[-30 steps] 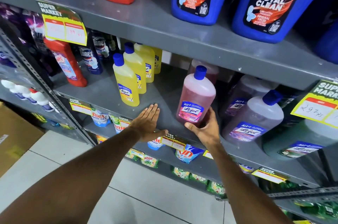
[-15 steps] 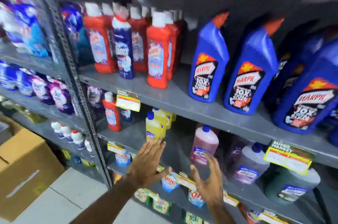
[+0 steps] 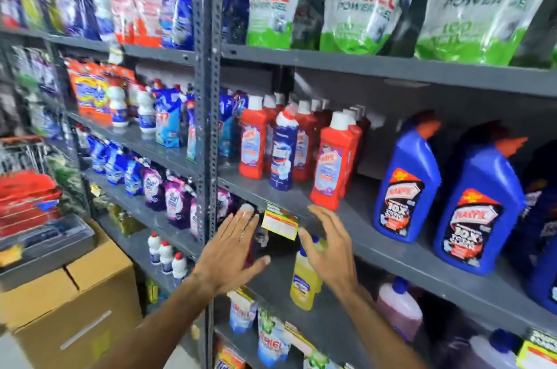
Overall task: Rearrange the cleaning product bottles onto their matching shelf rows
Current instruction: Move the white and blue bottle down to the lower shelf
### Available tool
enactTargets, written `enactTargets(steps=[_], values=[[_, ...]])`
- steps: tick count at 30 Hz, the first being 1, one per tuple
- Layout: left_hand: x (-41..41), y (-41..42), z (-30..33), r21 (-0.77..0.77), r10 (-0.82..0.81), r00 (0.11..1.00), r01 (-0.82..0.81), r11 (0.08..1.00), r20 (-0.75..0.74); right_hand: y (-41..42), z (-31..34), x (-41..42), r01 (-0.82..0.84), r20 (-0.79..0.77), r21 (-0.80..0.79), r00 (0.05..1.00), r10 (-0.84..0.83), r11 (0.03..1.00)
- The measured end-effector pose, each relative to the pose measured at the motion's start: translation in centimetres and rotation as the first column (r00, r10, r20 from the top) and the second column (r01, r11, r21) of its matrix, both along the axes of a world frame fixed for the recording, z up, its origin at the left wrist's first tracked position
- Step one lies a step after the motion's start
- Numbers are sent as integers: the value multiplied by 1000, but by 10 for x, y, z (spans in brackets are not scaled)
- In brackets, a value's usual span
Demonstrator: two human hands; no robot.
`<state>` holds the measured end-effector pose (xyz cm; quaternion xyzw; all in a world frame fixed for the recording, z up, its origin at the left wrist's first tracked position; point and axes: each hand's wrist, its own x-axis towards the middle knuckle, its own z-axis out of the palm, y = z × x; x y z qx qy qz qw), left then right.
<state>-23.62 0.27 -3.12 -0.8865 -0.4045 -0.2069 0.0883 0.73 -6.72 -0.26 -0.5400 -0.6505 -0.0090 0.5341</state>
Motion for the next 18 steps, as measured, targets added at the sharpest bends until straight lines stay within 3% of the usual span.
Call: enactTargets(steps=[5, 12, 18], values=[[-31, 59, 32, 36, 22, 1000, -22, 999, -22, 59, 27, -34, 98, -50, 20, 994, -97, 995], [-51, 150, 60, 86, -73, 997, 75, 993, -29, 140, 40, -60, 250, -173, -60, 951, -256, 966], [-42, 190, 36, -40, -163, 985, 160, 986, -62, 186, 40, -62, 299, -308, -129, 894, -325, 946]])
